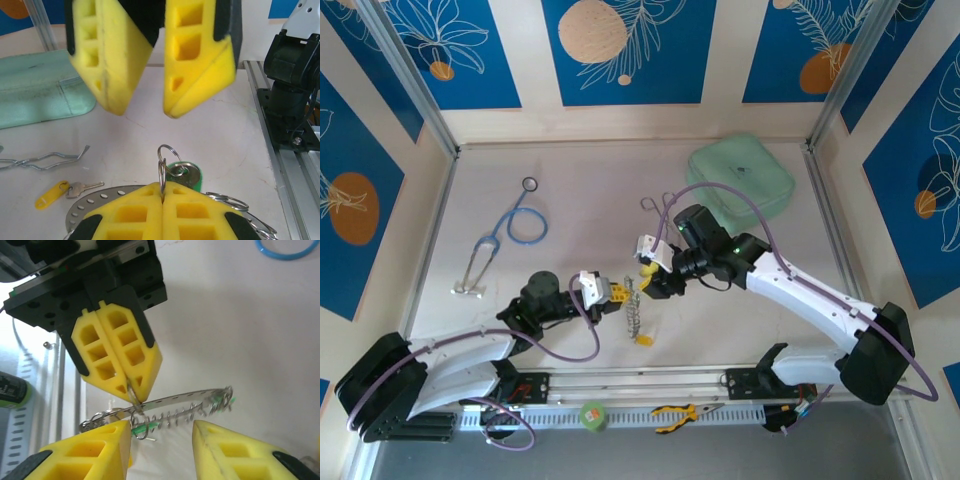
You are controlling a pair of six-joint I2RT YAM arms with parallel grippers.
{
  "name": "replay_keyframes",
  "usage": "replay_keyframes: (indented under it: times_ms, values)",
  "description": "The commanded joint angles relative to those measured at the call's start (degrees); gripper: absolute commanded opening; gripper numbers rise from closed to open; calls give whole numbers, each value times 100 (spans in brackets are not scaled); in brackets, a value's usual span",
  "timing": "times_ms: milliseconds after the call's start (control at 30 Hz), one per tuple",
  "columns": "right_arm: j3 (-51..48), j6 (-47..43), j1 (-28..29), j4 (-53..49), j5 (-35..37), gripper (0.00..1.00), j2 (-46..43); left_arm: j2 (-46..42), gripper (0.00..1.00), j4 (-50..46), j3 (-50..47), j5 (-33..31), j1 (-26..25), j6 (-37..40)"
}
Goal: Put the keys on the keyring
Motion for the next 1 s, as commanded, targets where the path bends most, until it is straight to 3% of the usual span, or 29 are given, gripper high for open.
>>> replay_keyframes:
  times_ms: [0, 200, 400, 467, 700, 833, 967]
  values:
    - [-125, 331, 15, 19, -365, 37, -30, -5, 0, 629, -29, 11, -21, -129]
    - [-144, 376, 17, 28, -562, 32, 128, -25, 0, 682, -38, 27, -23, -151]
    - [-126, 368, 24, -29, -838, 4, 331, -29, 0, 700, -29, 35, -21, -151]
    - [-139, 335, 9, -46, -857, 0, 357, -48, 0, 708, -29, 35, -26, -142]
    - [-136, 286, -91, 1, -917, 2, 582, -59, 0, 857, -47, 84, -21, -198]
    - [-184, 393, -107, 248, -1134, 11, 652, -50, 0, 1071, -104, 76, -24, -290]
    - [-440, 567, -175, 622, -1274, 28, 504, -16, 0, 1253, -160, 2, -22, -326]
